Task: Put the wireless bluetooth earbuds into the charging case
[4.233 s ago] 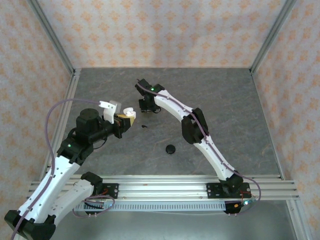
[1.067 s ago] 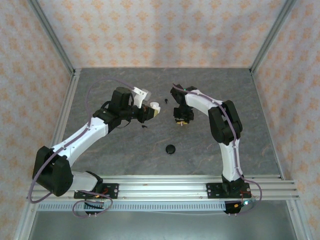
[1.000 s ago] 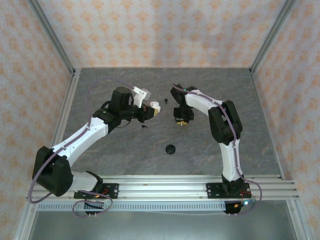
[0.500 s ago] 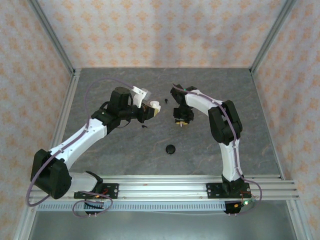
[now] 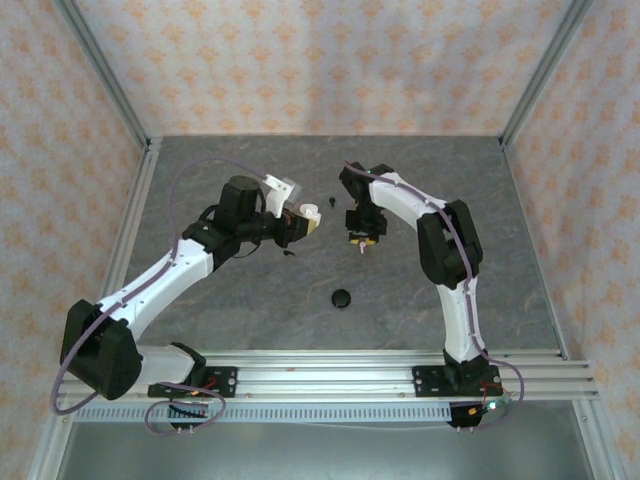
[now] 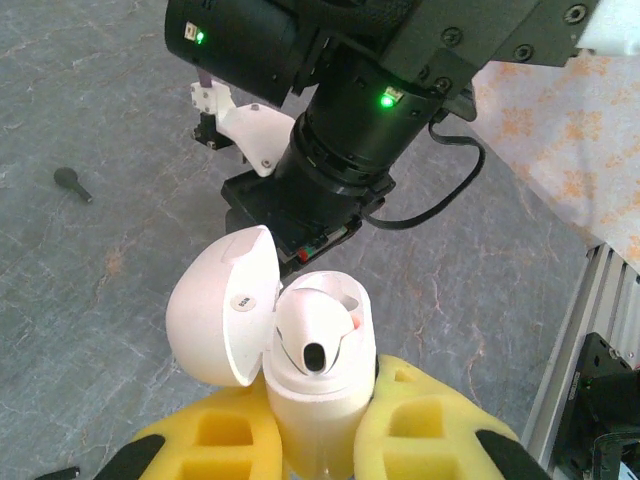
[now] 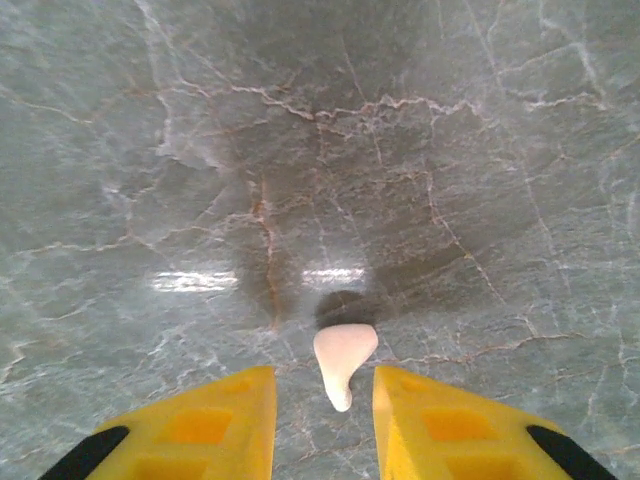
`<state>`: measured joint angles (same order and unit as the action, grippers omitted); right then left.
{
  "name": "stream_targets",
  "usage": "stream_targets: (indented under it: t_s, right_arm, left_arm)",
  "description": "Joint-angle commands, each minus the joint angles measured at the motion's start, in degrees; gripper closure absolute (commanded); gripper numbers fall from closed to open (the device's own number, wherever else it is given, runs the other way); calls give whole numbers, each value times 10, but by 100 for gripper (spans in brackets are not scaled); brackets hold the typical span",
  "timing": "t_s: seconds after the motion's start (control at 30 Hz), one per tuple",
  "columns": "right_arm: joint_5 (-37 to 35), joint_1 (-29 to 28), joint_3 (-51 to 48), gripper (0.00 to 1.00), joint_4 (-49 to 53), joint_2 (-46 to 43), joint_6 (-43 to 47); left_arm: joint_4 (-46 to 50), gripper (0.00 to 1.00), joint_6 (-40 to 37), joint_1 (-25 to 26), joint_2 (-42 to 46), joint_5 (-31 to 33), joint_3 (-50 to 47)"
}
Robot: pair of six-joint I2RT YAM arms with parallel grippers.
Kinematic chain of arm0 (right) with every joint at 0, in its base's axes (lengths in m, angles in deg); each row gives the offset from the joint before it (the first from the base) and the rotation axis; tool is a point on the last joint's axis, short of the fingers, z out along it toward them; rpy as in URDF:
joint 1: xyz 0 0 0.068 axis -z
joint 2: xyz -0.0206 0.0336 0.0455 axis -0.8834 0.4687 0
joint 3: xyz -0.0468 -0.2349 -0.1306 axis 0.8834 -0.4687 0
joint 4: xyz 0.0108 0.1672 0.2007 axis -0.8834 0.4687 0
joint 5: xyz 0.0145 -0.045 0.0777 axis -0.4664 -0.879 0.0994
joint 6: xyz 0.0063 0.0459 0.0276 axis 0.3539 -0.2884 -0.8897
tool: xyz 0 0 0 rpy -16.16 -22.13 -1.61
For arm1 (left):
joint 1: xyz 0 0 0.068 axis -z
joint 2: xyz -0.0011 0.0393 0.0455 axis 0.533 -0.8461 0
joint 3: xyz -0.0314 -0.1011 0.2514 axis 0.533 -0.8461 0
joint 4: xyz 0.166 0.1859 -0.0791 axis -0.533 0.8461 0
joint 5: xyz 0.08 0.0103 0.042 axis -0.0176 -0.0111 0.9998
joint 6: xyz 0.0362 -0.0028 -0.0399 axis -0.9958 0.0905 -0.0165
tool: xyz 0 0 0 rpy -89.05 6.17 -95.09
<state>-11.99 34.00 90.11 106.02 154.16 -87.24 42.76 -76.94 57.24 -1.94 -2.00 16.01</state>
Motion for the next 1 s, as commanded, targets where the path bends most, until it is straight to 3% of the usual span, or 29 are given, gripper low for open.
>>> stream_targets:
  t_s: [0.0,0.97]
  right_arm:
    - [-18,1,9,68,33,18,9]
    - [-31,2,46,69,37,39,8]
  left_arm:
    - [-19,100,-1,3,20,11,-13]
    - [-10,100,6,3,78,25,-51]
